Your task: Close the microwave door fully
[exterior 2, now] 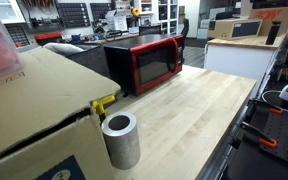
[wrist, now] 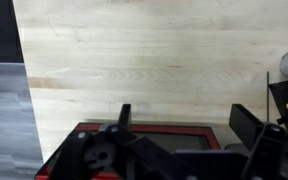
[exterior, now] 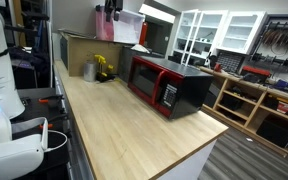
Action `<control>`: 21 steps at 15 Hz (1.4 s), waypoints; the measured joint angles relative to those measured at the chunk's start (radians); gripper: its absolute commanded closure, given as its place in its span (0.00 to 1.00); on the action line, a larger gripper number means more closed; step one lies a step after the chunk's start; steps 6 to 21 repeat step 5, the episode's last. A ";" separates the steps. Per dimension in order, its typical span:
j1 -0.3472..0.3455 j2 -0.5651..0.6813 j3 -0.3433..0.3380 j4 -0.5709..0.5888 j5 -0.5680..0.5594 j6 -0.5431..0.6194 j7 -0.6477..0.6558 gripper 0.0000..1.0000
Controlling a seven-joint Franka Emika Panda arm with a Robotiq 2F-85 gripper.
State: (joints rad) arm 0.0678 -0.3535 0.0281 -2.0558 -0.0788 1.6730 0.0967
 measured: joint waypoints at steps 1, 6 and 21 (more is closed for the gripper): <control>-0.001 -0.001 0.002 0.001 0.000 -0.004 0.007 0.00; -0.002 0.002 0.002 0.000 0.000 -0.003 0.006 0.00; -0.002 0.002 0.002 0.000 0.000 -0.003 0.006 0.00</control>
